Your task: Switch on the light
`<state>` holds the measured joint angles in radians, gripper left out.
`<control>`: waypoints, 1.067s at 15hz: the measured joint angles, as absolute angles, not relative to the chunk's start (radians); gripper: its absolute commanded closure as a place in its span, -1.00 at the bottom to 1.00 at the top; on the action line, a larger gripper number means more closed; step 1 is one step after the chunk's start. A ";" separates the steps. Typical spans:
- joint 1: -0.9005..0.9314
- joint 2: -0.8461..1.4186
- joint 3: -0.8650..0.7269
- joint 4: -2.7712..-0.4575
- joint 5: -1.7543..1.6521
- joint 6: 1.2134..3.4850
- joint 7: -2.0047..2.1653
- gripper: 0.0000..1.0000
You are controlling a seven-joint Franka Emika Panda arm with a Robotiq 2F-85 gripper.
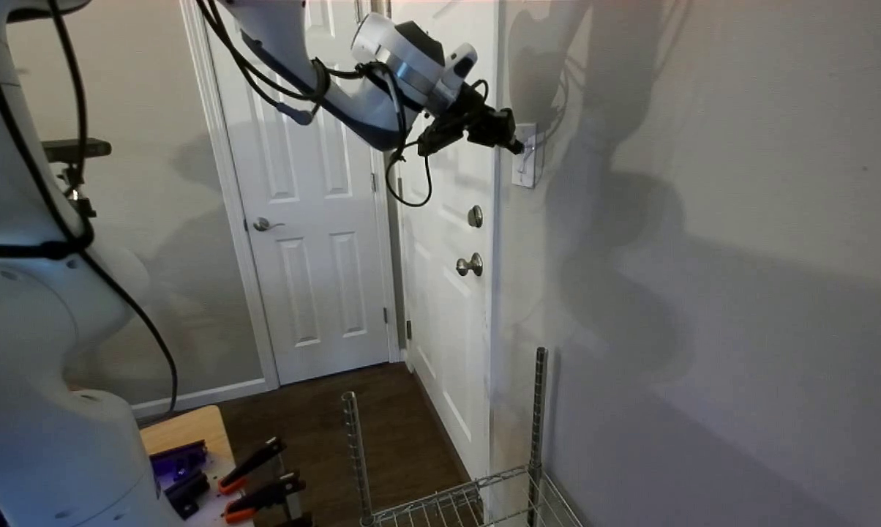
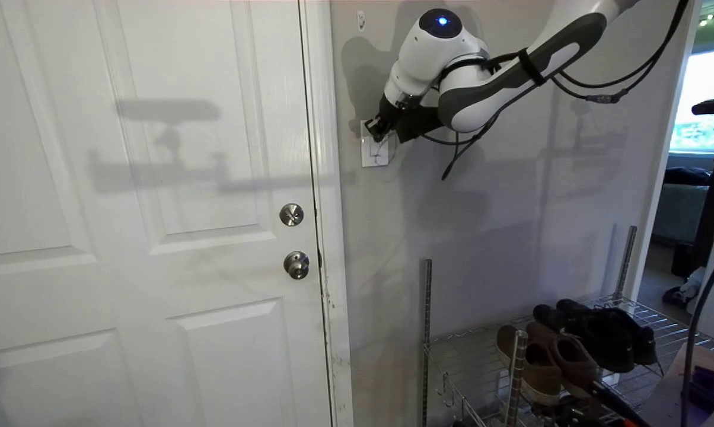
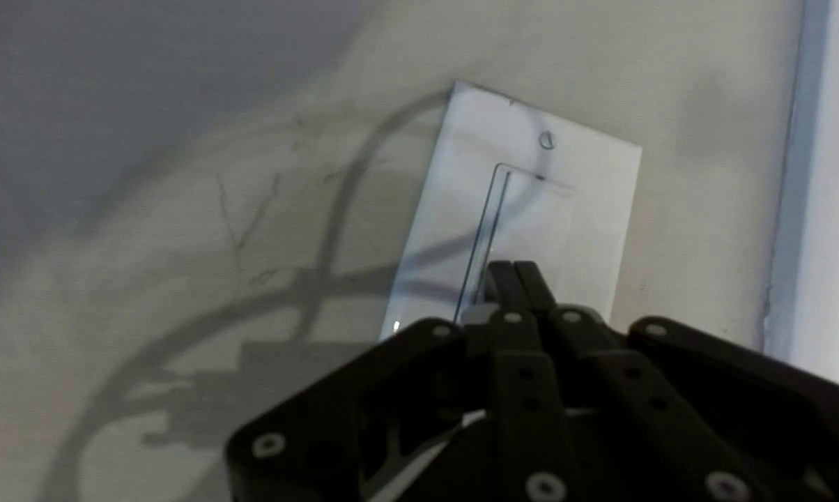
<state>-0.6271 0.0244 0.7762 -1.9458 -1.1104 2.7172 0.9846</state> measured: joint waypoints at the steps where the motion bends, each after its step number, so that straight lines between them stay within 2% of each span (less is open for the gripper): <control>1: -0.625 0.025 0.776 -1.945 -1.111 2.711 0.990 0.93; 6: -0.622 0.005 0.779 -1.977 -1.015 2.710 0.983 0.92; 13: -0.559 -0.153 0.772 -2.171 -0.556 2.681 0.779 0.93; 16: -0.486 -0.204 0.706 -2.211 -0.435 2.621 0.730 0.96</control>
<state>-0.4856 -0.2045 0.7063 -2.2110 -0.4351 2.6207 0.7296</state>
